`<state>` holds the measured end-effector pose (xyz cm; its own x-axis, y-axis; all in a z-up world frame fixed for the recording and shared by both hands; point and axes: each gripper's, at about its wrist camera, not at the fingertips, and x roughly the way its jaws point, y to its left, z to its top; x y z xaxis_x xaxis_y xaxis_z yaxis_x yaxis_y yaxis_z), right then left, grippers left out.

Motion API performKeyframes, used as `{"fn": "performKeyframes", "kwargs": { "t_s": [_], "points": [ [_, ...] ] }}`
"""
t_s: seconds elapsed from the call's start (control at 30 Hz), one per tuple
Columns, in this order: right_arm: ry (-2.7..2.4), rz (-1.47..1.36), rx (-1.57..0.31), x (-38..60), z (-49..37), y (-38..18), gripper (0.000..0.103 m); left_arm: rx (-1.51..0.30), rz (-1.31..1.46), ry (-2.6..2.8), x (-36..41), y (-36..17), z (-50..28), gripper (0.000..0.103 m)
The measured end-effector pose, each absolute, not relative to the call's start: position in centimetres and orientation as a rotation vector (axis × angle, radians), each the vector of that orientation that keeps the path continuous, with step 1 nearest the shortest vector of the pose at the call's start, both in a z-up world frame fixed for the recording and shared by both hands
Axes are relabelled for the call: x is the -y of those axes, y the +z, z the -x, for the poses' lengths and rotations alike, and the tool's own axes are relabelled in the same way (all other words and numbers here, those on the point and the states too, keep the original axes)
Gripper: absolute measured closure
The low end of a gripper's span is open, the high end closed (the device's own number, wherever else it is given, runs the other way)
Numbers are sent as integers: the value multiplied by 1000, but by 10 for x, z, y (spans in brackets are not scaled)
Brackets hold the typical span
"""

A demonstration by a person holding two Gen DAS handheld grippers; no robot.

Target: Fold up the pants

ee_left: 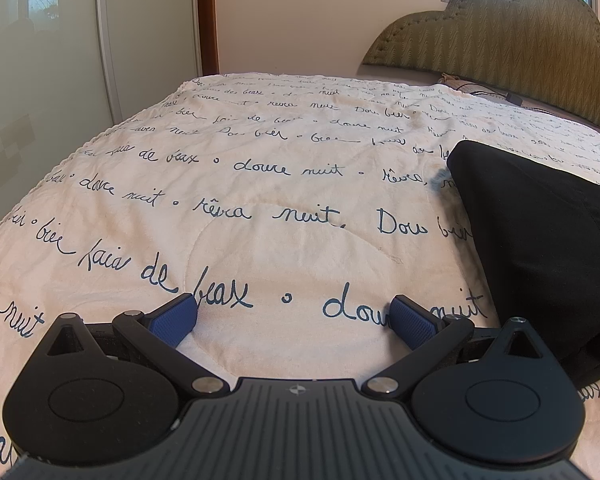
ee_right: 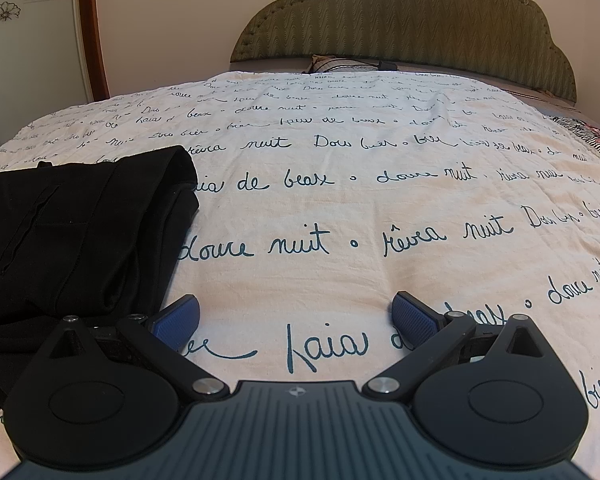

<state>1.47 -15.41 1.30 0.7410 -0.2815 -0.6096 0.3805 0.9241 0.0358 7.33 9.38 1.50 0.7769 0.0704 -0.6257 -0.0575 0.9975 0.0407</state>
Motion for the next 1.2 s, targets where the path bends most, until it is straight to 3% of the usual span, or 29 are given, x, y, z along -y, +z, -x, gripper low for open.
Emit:
{"fn": "performKeyframes", "kwargs": {
  "t_s": [1.2],
  "points": [
    [-366, -159, -642, 154, -15, 14, 0, -698, 23, 63, -93, 21, -69, 1]
  ]
}}
